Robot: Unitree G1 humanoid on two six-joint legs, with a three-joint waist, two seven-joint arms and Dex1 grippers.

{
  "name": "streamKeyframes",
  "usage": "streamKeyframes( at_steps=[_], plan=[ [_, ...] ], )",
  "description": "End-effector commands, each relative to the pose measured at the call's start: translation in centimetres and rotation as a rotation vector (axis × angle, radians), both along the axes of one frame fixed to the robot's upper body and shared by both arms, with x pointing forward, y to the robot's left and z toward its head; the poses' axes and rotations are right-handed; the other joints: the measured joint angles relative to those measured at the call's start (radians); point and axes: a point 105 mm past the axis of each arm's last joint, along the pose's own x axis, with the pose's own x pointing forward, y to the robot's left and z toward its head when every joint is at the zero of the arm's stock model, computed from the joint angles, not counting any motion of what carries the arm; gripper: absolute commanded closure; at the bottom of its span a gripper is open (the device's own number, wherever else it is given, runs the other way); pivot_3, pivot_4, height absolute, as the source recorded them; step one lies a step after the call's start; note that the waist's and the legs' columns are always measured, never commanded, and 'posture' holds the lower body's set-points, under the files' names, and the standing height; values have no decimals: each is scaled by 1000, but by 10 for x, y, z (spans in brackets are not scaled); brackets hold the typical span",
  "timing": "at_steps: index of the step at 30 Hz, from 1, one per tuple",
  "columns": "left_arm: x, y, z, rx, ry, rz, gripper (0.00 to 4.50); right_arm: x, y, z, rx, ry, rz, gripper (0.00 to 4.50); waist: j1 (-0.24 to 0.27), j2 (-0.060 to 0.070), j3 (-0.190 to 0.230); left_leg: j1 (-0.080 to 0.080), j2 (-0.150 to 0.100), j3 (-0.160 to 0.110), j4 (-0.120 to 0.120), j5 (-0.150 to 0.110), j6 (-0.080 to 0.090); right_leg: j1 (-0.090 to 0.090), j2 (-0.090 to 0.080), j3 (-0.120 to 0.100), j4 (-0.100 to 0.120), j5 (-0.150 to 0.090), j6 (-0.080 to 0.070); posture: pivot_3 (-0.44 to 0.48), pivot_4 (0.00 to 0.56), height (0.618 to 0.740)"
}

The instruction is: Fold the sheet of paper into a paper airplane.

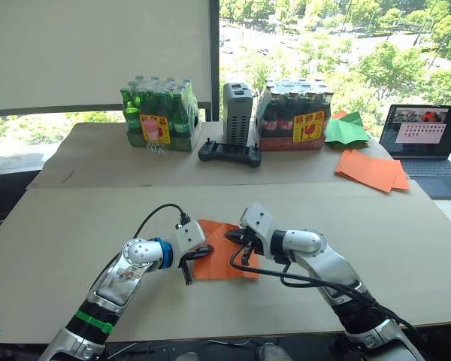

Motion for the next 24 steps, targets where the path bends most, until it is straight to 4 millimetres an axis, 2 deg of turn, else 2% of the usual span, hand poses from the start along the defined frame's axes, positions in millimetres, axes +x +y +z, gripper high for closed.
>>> streamKeyframes(
  at_steps=[1, 5, 10, 15, 16, 20, 22, 24],
  plan=[
    [-9, 3, -22, 46, 79, -3, 4500, 20, -19, 5, -9, -32, -109, 4484, -1, 0, 0, 0, 0, 0, 0, 0, 0, 0, 0, 0, 0, 0, 0, 0, 150, 723],
    [-9, 4, -22, 48, 78, -4, 4500, 28, -37, -12, -58, 31, -193, 4484, -2, 0, 0, 0, 0, 0, 0, 0, 0, 0, 0, 0, 0, 0, 0, 0, 150, 723],
    [-10, 4, -21, 51, 75, -6, 4500, 26, -42, -31, -78, 120, -254, 4484, -3, 0, -1, 1, 0, 0, 0, 0, 0, 1, 0, 0, 0, 0, 0, 0, 150, 723],
    [-10, 5, -22, 55, 74, -5, 4500, 21, -42, -30, -73, 126, -258, 4484, -2, 1, -2, 2, 0, 0, 0, 0, 0, 2, 0, 0, 0, -4, 6, 0, 150, 723],
    [-10, 5, -22, 56, 75, -5, 4500, 21, -41, -25, -59, 109, -260, 4484, -1, 1, -2, 1, 0, 0, 0, 0, 0, 2, 0, 0, 0, -4, 6, 0, 150, 723],
    [-9, 5, -23, 57, 79, -6, 4500, 11, -28, 27, 136, -22, -186, 4484, 0, 1, -1, 0, 0, 0, 0, 0, 0, 1, 0, 0, 0, -3, 4, 0, 150, 723],
    [-8, 4, -24, 57, 81, -9, 4500, -9, -24, 47, 214, -55, -129, 4484, 1, 1, -1, 0, 0, 0, 0, 0, 0, 0, 0, 0, 0, -3, 5, 0, 150, 723],
    [-6, 1, -24, 55, 81, -17, 4500, -45, -16, 56, 259, -36, -21, 4484, 4, 2, -1, -1, 0, -1, 0, 0, 0, 0, 0, 0, 0, -4, 6, 0, 150, 723]
  ],
)
